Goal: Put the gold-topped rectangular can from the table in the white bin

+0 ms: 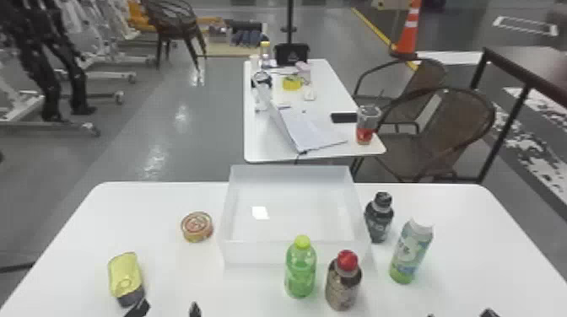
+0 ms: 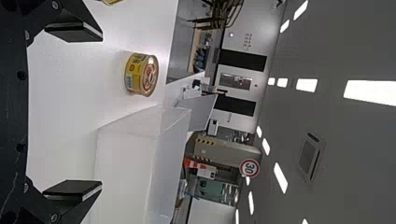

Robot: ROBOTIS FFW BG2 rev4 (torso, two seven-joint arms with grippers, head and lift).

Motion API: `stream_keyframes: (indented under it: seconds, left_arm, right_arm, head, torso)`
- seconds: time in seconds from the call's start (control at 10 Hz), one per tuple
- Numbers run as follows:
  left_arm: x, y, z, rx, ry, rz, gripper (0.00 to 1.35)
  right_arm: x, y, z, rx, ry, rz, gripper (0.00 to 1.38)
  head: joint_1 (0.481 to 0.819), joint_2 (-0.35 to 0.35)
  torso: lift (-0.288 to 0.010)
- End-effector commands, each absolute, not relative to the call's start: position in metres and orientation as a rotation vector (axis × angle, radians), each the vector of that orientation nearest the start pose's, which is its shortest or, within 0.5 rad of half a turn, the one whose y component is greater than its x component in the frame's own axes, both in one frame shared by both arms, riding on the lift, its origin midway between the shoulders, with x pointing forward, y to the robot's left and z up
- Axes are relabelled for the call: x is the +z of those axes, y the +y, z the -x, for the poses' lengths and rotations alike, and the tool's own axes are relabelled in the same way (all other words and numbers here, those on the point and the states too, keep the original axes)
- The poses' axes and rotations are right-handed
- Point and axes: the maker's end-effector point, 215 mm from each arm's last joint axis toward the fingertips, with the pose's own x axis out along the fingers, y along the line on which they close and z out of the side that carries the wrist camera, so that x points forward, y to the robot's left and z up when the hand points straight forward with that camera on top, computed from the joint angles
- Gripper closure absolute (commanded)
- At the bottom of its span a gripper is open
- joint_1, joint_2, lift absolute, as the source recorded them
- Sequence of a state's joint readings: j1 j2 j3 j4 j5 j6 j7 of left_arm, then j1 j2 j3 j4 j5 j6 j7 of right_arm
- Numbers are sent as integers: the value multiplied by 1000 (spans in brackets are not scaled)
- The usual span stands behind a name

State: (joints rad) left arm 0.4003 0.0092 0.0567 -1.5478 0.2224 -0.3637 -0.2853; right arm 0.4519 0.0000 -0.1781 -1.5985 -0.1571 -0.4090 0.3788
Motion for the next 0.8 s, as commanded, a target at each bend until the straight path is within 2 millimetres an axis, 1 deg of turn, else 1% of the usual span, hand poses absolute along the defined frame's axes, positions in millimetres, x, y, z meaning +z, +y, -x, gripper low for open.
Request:
stream_keyframes:
  seconds: [0.0,0.5,0.7]
  left_arm:
    - [-442,226,-434,-150,27,182,180]
    - [-442,226,-434,-149,29,181,180]
    - [-448,231,-435,-115,48,169,180]
  right_arm:
    - [-424,-266,-414,154,-13,-67,151]
    - [-426,-266,-413,153,-9,-69,151]
    - [-426,-267,-413,152,-10,-72,151]
  head:
    - [549,0]
    - [549,0]
    - [549,0]
  torso:
    - [-100]
    - [-100]
    - [-100]
